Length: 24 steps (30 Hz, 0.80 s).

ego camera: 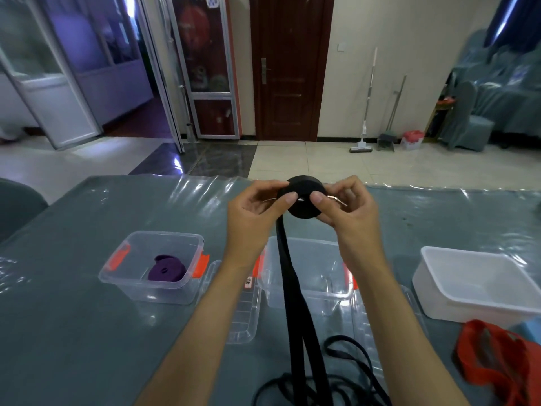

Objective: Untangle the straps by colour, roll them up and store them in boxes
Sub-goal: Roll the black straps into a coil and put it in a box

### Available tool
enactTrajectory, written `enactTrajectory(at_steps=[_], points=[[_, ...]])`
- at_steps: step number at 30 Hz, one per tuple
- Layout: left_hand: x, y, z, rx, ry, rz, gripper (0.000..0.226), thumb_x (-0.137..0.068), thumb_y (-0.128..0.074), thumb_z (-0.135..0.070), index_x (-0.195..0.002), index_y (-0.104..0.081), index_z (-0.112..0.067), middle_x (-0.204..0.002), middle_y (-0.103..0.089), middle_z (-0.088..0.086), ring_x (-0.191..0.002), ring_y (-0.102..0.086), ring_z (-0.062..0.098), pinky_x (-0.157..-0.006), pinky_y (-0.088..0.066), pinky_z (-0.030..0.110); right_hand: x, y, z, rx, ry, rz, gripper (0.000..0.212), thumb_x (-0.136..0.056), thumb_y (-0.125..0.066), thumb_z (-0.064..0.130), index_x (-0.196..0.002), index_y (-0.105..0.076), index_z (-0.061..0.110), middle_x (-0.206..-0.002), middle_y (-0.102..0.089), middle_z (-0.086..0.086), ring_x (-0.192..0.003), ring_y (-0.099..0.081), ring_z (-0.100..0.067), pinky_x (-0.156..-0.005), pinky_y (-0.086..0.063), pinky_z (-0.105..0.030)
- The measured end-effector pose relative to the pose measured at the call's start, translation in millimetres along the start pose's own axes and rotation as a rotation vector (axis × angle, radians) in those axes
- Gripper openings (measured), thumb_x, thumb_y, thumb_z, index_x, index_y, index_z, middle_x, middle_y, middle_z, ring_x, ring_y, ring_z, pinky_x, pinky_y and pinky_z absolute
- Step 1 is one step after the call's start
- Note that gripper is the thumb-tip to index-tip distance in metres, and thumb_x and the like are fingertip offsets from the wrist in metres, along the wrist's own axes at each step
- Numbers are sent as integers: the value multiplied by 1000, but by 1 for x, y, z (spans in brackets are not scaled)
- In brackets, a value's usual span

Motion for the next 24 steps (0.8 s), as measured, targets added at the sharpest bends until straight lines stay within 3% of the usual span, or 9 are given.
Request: enactTrajectory(at_steps=[3, 6, 9, 14, 16, 19, 21, 24], points=[[0, -5, -1, -8, 8, 49, 30, -94, -79, -7, -121, -76, -21, -116, -79, 0, -115, -74, 19, -94, -59, 24, -3, 0, 8, 13, 69, -25, 27, -92, -82, 23, -117, -72, 29, -116, -79, -1, -111, -76, -23, -88, -65, -39], [-2, -7, -3, -2, 12, 64, 35, -94, -78, -5, -123, -76, -23, -118, -80, -3, -116, -75, 16, -95, -58, 22, -4, 0, 3, -55, 43, -13, 15, -93, -81, 19, -105, -71, 20, -116, -78, -7, -114, -75, -26, -94, -64, -49], [-4, 0, -6, 36, 7, -49, 29, -90, -83, -7, -115, -77, -21, -112, -81, -1, -110, -77, 17, -93, -59, 22, -3, 0, -2, -20, -16, 8, 21, -88, -85, 23, -93, -66, 17, -110, -79, -5, -107, -78, -26, -90, -65, -46], [7, -3, 4, 24, 58, 24, 31, -95, -78, -10, -123, -77, -23, -119, -80, -1, -116, -75, 18, -96, -58, 24, 2, 1, 0, 4, 51, -17, 23, -93, -82, 23, -113, -72, 25, -113, -78, -1, -107, -77, -23, -85, -66, -36], [13, -1, 10, 15, 87, 44, 35, -94, -79, -8, -125, -76, -23, -121, -80, -1, -117, -75, 18, -98, -58, 25, 8, 1, -10, -26, 9, 2, 18, -91, -83, 23, -105, -72, 21, -115, -78, -4, -110, -76, -23, -89, -65, -38], [24, 7, 13, 19, 83, -16, 30, -86, -87, -11, -111, -81, -25, -109, -82, 1, -105, -78, 18, -91, -59, 22, 18, 4, -20, -23, -65, 50, 22, -83, -90, 26, -86, -68, 27, -102, -80, -3, -97, -79, -20, -80, -64, -31], [34, 8, 19, 32, 120, -44, 22, -82, -90, -20, -101, -82, -30, -103, -82, 2, -99, -79, 17, -87, -60, 20, 26, 10, -23, 40, -60, 45, 21, -82, -88, 30, -94, -71, 30, -101, -80, -4, -94, -79, -22, -77, -64, -31], [52, 1, 35, 14, 204, 38, 27, -88, -86, -14, -113, -82, -23, -114, -80, 6, -109, -77, 21, -93, -59, 24, 39, 20, -29, 36, -48, -28, 27, -85, -86, 28, -108, -75, 23, -109, -80, -5, -103, -78, -24, -85, -65, -37]])
Point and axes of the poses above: each hand's wrist, its own x-axis away from the middle knuckle, its own y-axis out of the back of the hand, z = x × y, the point moved 8 cm from there along -x, towards the middle knuckle
